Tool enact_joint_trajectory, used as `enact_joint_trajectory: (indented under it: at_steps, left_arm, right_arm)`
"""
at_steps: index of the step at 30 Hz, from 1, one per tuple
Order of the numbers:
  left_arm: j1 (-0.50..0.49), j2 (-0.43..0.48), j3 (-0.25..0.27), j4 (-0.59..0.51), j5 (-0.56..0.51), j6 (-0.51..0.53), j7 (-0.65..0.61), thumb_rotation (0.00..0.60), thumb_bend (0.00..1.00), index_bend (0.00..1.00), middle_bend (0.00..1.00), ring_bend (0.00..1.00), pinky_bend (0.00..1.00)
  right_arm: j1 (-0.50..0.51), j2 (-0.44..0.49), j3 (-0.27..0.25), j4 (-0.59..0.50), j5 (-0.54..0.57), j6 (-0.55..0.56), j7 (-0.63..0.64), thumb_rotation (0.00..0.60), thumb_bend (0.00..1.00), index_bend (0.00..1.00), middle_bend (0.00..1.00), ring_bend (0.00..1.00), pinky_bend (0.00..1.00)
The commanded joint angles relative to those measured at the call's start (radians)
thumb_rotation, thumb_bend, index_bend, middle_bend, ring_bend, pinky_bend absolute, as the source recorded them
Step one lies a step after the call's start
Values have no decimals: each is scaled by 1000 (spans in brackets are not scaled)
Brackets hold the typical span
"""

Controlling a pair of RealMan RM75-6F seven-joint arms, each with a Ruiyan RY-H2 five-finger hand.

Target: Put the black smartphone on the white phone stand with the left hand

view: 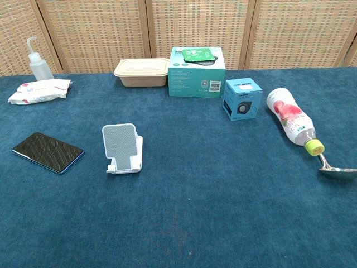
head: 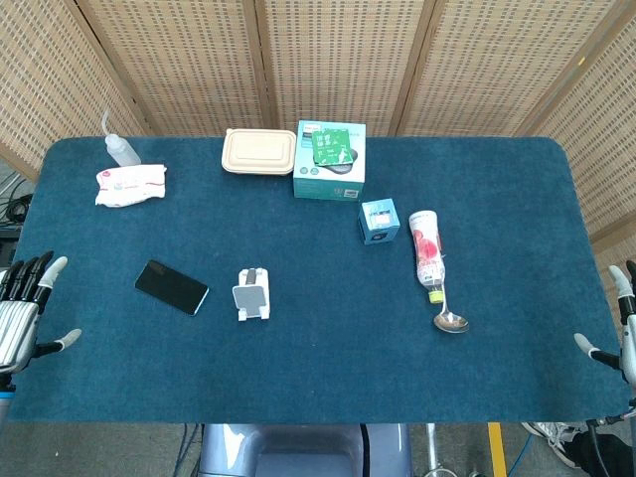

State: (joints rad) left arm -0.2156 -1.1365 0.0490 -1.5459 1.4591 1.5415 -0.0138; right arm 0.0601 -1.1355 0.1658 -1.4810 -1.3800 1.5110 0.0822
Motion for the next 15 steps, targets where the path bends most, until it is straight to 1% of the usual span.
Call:
enact_joint_trajectory:
  at_steps: [1,4,6,9,10,15]
  left_arm:
    - [8,-1,-3,19,25,9,-27,600,0,0,0,0,0]
    - [6,-2,-7,27,37,-7,-31,600,0,0,0,0,0]
    - [-7,0,-13,32,38,-36,-30,600,0,0,0,0,0]
    - [-77,1,-35,61,31,-156,-36,600,0,0,0,0,0]
    - [-117,4,-39,76,31,-229,-55,600,0,0,0,0,0]
    - [-243,-4,-44,138,60,-432,-140,600,0,0,0,0,0]
  right_arm:
    - [-1,2,0,-2,0,0,5,600,50,0,0,0,0]
    - [-2,5,3,-2,8,-4,16,600,49,0,0,0,0]
    - [-2,7,6,-1,13,-7,26,600,49,0,0,0,0]
    - [4,4,8,5,19,-22,30,600,51,0,0,0,0]
    - [9,1,7,8,20,-29,27,600,50,0,0,0,0]
    - [20,-6,6,13,27,-51,8,600,52,0,0,0,0]
